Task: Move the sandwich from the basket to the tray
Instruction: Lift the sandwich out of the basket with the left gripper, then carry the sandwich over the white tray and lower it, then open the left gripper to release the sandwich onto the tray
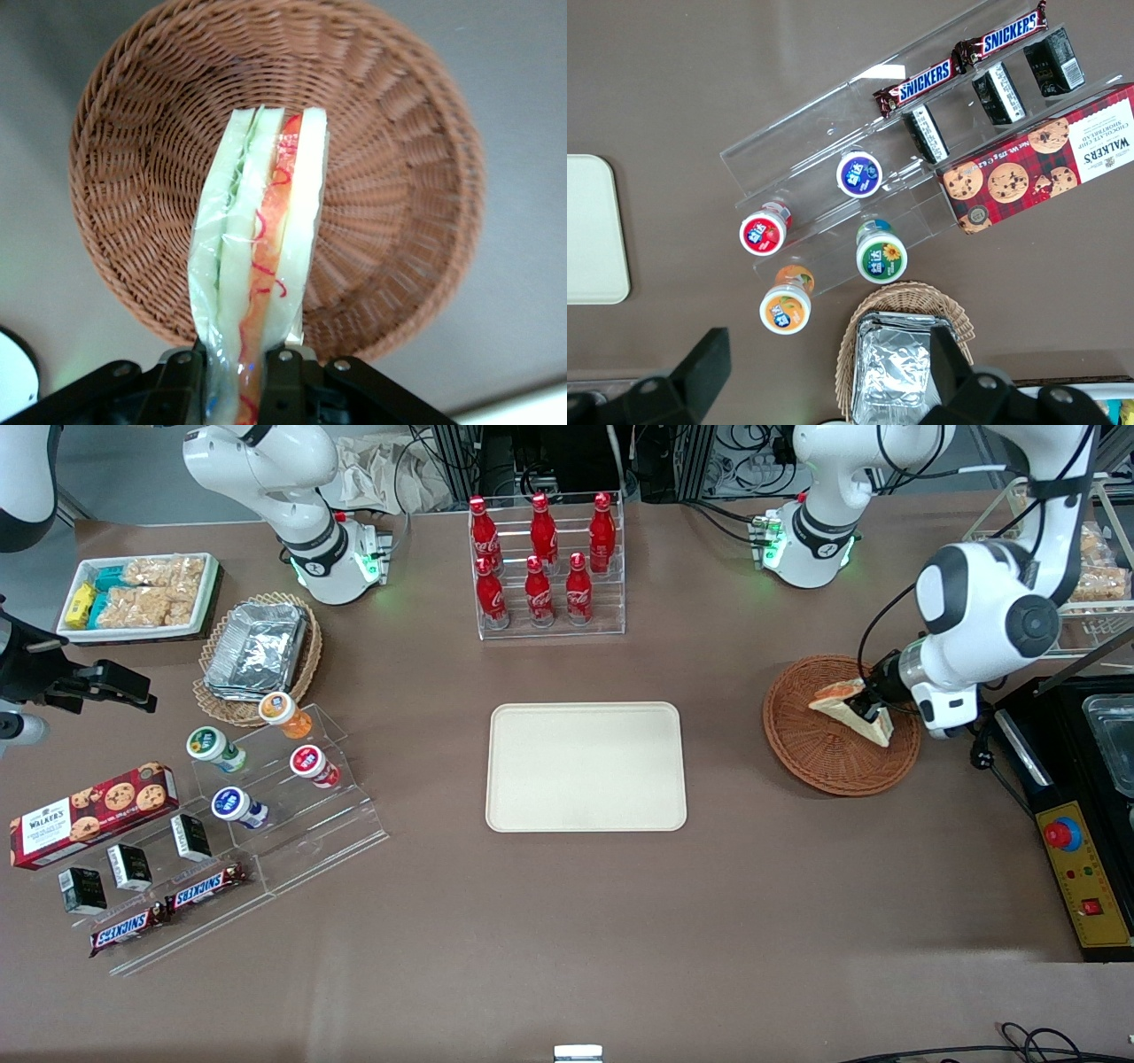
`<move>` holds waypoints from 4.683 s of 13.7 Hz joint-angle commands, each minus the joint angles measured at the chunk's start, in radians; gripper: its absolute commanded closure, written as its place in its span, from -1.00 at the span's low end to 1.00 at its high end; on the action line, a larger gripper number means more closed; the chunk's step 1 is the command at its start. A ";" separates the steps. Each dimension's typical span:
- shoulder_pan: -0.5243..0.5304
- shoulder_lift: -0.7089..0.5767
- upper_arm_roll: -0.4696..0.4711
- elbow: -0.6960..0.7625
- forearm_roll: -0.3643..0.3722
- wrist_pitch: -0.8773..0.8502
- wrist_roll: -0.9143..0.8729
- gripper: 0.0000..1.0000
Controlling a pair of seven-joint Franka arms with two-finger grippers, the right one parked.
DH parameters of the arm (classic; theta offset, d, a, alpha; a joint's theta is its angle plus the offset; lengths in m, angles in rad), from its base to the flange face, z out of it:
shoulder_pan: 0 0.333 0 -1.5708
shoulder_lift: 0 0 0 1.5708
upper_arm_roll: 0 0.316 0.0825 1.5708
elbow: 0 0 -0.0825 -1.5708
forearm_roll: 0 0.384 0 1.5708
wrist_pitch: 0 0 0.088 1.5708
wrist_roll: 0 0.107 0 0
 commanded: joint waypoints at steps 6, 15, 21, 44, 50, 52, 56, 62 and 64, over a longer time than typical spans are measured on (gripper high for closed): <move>-0.008 0.000 -0.082 0.316 0.008 -0.249 0.060 0.53; -0.007 0.167 -0.379 0.509 0.075 -0.266 0.191 0.51; -0.008 0.350 -0.516 0.615 0.197 -0.259 0.151 0.50; -0.151 0.743 -0.564 0.664 0.447 -0.077 0.046 0.47; -0.151 0.746 -0.560 0.667 0.447 -0.077 0.043 -1.00; -0.151 0.737 -0.560 0.667 0.445 -0.081 0.043 -1.00; -0.145 0.677 -0.560 0.672 0.430 -0.094 0.042 -1.00; -0.096 0.492 -0.556 0.667 0.369 -0.192 0.109 -1.00; -0.050 0.409 -0.556 0.664 0.299 -0.263 0.207 -1.00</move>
